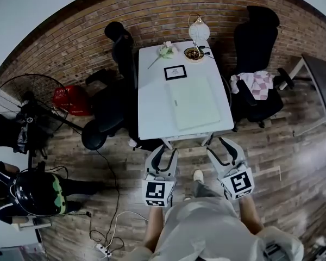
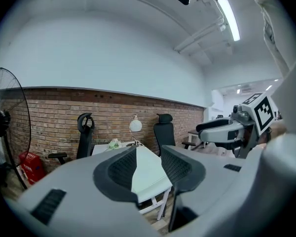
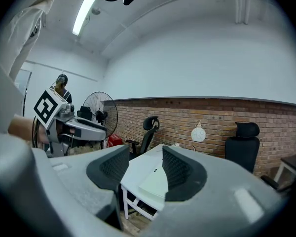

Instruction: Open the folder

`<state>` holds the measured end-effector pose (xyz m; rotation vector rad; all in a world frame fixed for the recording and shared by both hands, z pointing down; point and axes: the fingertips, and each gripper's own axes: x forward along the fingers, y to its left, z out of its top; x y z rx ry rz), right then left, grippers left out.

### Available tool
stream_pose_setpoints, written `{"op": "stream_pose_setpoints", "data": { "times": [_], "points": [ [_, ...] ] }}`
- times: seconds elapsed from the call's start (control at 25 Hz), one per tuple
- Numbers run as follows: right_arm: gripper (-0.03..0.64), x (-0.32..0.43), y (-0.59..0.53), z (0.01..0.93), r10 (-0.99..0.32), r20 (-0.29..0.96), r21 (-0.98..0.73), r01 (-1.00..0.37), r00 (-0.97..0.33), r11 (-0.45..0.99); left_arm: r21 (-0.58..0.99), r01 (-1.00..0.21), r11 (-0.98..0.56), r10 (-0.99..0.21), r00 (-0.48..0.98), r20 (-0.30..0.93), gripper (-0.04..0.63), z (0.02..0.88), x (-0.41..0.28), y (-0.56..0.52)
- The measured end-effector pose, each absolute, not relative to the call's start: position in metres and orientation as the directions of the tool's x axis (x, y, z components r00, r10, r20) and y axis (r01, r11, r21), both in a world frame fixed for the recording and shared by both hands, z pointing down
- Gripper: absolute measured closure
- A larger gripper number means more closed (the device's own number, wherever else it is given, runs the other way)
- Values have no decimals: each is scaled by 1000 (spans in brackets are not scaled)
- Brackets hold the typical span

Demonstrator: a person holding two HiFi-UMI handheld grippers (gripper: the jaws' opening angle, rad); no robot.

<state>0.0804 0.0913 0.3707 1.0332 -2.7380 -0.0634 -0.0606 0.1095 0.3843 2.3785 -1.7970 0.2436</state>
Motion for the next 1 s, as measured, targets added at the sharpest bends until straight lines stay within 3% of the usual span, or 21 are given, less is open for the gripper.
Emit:
{"op": "stream_pose_setpoints", "data": {
  "times": [1.0],
  "points": [
    [407, 96, -51, 379, -554, 160, 122, -541, -817, 832, -10, -988, -156, -952, 148, 268, 439, 388, -45, -18]
  ]
}}
